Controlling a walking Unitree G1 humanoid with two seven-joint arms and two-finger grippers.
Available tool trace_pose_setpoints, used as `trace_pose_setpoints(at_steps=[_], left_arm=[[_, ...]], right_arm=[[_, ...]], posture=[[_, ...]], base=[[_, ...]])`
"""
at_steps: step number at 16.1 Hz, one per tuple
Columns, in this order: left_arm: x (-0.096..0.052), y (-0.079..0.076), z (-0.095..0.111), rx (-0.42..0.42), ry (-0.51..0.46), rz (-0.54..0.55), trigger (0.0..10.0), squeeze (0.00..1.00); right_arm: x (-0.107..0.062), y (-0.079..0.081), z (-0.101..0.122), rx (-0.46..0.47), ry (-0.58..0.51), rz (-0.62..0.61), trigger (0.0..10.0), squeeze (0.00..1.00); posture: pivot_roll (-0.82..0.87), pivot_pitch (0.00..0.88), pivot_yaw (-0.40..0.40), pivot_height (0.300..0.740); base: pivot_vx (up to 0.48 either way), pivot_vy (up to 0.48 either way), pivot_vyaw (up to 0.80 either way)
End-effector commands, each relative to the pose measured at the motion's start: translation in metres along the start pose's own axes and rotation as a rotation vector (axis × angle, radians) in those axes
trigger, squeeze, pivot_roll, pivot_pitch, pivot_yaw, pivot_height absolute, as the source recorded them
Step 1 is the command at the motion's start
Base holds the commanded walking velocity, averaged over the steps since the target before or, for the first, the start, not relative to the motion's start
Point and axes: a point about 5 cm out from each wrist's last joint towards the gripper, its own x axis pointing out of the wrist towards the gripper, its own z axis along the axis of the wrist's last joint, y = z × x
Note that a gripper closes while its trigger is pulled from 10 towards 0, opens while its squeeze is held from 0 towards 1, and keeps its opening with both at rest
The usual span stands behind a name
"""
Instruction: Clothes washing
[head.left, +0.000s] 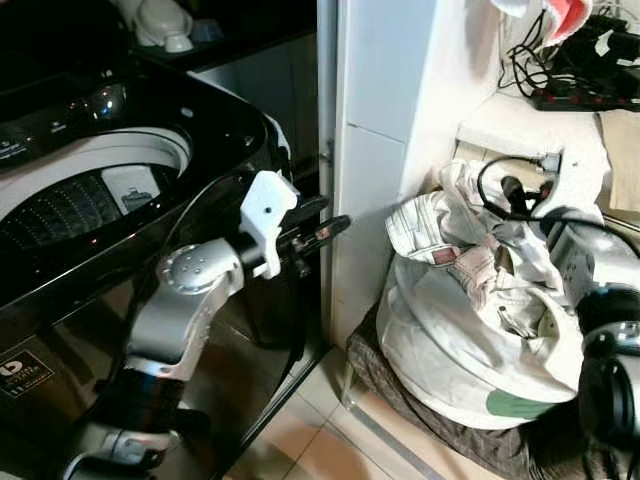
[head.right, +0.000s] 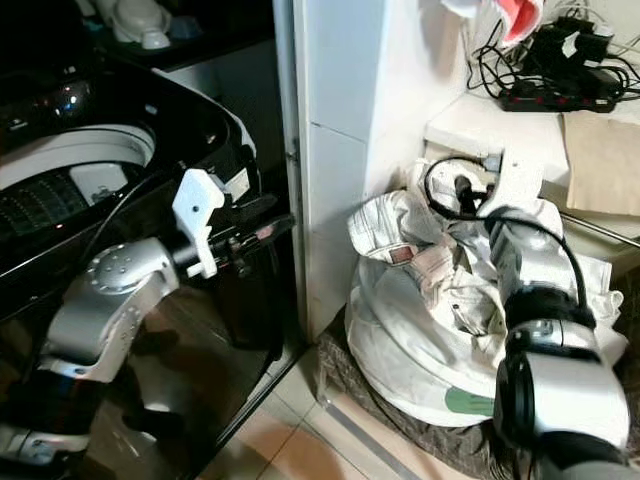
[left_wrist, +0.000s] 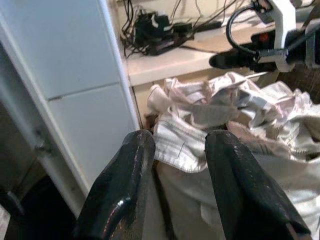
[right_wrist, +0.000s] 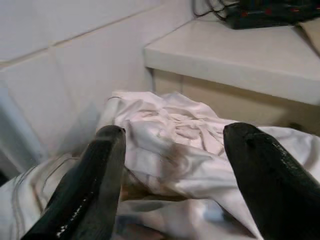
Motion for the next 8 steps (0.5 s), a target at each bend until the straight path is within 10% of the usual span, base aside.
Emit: trace_pose_setpoints(at_steps=[1,2,4,8], left_arm=[[-0.003,-0.002,0.004,0.010,0.005,-0.017,10.0,0.00],[-0.008,-0.001,0.006,0.018,0.023,-0.021,10.0,0.00],[-0.017,0.000,0.008,0.033,0.060,-0.032,10.0,0.00],[-0.029,0.002,0.012,0.043,0.097,-0.029,10.0,0.00]], right_arm=[[0.001,0.002,-0.002,-0.030,0.021,0.018,10.0,1.00],[0.003,0.002,-0.005,-0.055,0.045,0.025,10.0,1.00],[0.002,0.000,-0.015,-0.095,0.101,0.012,10.0,0.00],[0.000,-0.004,-0.029,-0.158,0.166,-0.002,10.0,0.00]], posture=[[0.05,0.000,0.050,0.740],[0.07,0.008,0.052,0.740],[0.11,0.034,0.061,0.740],[0.17,0.056,0.071,0.740]], base=[[0.000,0.000,0.00],[0.000,0.000,0.00],[0.000,0.000,0.00],[0.000,0.000,0.00]])
